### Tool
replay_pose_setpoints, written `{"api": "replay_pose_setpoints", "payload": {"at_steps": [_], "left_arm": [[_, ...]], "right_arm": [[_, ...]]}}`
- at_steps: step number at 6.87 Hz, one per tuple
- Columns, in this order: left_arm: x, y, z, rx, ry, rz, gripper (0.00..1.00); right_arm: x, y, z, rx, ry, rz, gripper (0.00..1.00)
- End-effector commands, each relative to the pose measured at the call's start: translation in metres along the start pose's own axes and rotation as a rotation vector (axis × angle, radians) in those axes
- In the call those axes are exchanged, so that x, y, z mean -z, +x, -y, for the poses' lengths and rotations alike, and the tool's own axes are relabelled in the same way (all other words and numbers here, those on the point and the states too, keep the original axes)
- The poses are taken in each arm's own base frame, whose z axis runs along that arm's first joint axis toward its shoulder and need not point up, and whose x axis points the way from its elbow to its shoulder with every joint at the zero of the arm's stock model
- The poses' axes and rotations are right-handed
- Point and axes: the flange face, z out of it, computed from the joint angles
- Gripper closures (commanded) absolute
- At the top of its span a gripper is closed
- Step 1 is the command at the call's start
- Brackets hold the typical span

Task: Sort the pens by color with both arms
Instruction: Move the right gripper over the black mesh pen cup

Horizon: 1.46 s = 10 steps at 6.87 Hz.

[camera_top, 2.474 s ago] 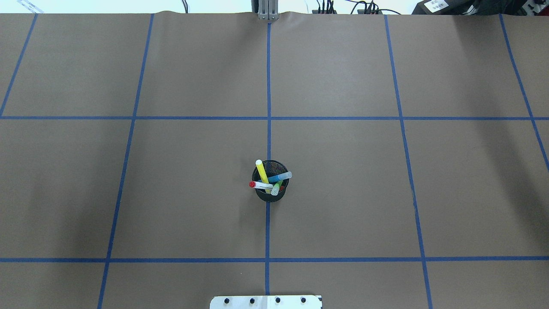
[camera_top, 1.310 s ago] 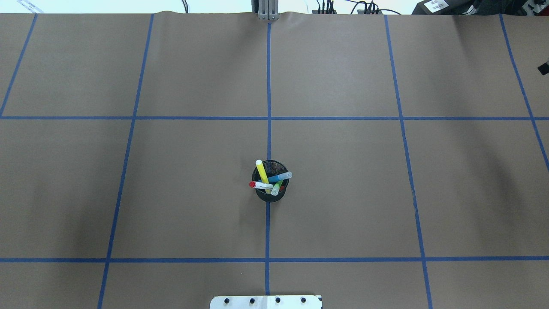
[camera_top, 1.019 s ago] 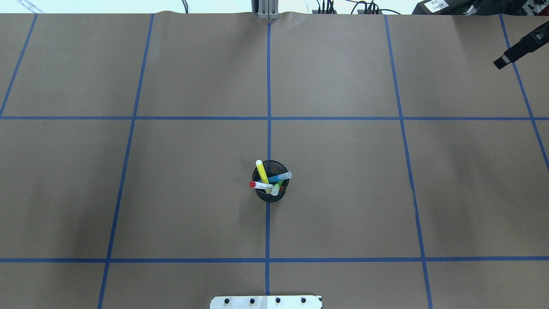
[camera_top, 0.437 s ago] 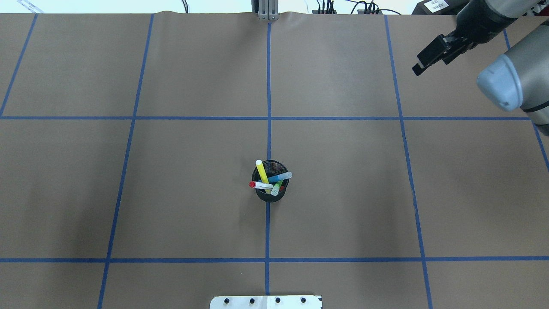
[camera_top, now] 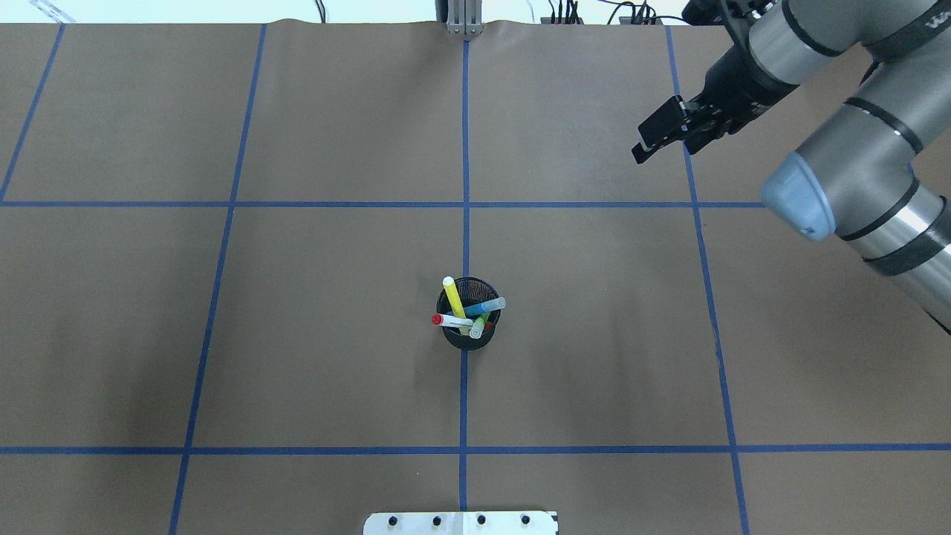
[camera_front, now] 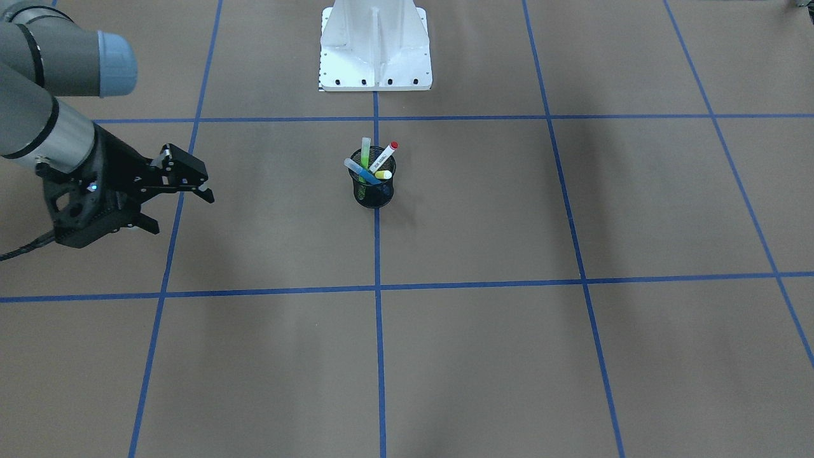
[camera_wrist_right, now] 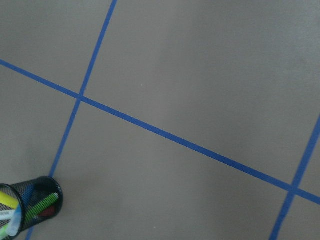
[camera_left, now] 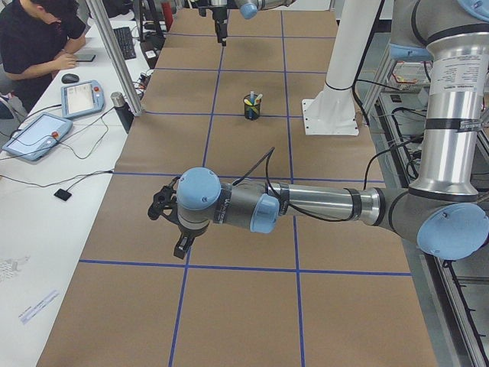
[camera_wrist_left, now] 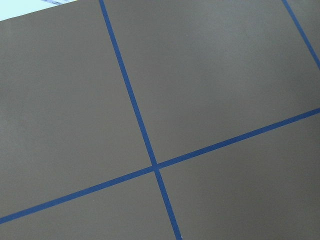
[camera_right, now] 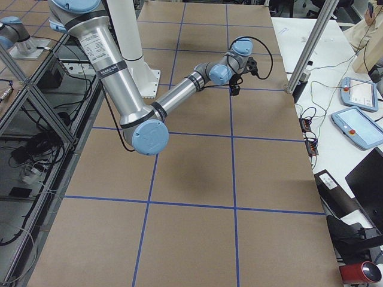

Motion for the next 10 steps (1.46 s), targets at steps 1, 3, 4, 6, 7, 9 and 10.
{"api": "replay_pose_setpoints", "payload": {"at_steps": [1, 3, 4, 6, 7, 9, 10], "left_arm": [[0.000, 0.001, 0.001, -0.002, -0.001, 0.001, 0.00], [0.001, 0.002, 0.004, 0.009, 0.002, 0.002, 0.00], [0.001, 0.002, 0.005, 0.012, 0.004, 0.002, 0.00], [0.001, 0.002, 0.003, 0.014, 0.003, 0.002, 0.00], [0.001, 0.002, 0.002, 0.017, 0.002, 0.000, 0.00], [0.001, 0.002, 0.002, 0.026, 0.002, 0.002, 0.00], [0.001, 0.002, 0.002, 0.029, 0.002, 0.002, 0.00]], "right_arm": [[-0.037, -0.016, -0.005, -0.060, 0.040, 0.094, 0.01], [-0.061, -0.041, -0.008, -0.105, 0.054, 0.114, 0.01], [-0.077, -0.071, -0.005, -0.089, 0.060, 0.116, 0.02], [-0.107, -0.112, -0.013, -0.113, 0.083, 0.108, 0.02], [-0.117, -0.122, -0.018, -0.106, 0.064, 0.114, 0.02], [-0.132, -0.139, -0.033, -0.123, 0.028, 0.131, 0.03], [-0.144, -0.151, -0.045, -0.141, -0.001, 0.144, 0.03]]}}
